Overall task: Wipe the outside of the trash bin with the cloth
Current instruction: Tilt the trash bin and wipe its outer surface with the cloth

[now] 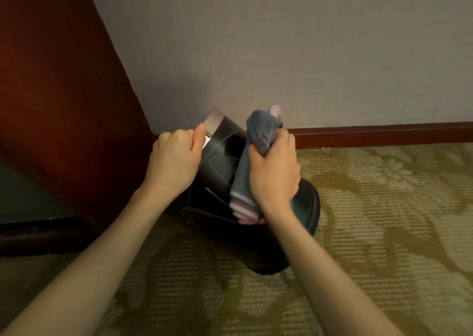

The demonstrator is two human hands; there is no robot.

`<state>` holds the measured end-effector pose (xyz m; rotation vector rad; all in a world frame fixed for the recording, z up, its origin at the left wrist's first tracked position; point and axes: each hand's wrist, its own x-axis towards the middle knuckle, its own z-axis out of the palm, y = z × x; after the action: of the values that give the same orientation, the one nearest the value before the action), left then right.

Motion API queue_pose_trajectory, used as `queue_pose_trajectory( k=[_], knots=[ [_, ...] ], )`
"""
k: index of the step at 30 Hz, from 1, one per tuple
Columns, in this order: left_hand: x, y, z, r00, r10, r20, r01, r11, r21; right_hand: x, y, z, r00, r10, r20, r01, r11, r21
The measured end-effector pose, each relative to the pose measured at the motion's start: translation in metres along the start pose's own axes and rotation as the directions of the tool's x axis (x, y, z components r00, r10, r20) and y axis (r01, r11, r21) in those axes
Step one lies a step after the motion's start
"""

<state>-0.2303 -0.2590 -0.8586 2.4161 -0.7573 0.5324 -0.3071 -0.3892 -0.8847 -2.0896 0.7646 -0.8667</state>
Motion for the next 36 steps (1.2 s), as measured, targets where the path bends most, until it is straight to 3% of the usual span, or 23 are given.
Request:
queue_pose_trajectory(
  k=[5, 10, 14, 19, 29, 36],
  knots=[
    [0.008, 0.000, 0.004, 1.000, -0.001, -0.005, 0.001, 1.000, -0.007, -0.045, 0.002, 0.009, 0.997, -0.035, -0.074, 0.043, 0.993, 0.107],
    [0.008, 0.002, 0.003, 0.998, 0.056, -0.011, -0.056, 0.998, -0.003, -0.030, 0.000, 0.007, 0.995, -0.033, -0.090, 0.046, 0.987, 0.153],
    [0.004, 0.006, 0.001, 0.995, 0.099, 0.009, -0.099, 0.995, -0.020, -0.006, -0.004, 0.001, 0.999, 0.002, -0.041, 0.004, 0.990, 0.144],
    [-0.002, 0.017, -0.004, 0.987, 0.161, 0.008, -0.160, 0.985, -0.059, 0.044, -0.005, -0.002, 0.982, 0.157, 0.100, -0.165, 0.984, 0.072],
    [-0.017, 0.023, -0.007, 0.985, 0.171, 0.037, -0.163, 0.973, -0.164, 0.111, 0.008, 0.022, 0.865, 0.312, 0.393, -0.311, 0.948, -0.068],
    [-0.012, 0.024, -0.005, 0.988, 0.142, 0.053, -0.133, 0.980, -0.145, 0.102, 0.005, 0.017, 0.905, 0.250, 0.345, -0.237, 0.968, -0.080]
  ],
)
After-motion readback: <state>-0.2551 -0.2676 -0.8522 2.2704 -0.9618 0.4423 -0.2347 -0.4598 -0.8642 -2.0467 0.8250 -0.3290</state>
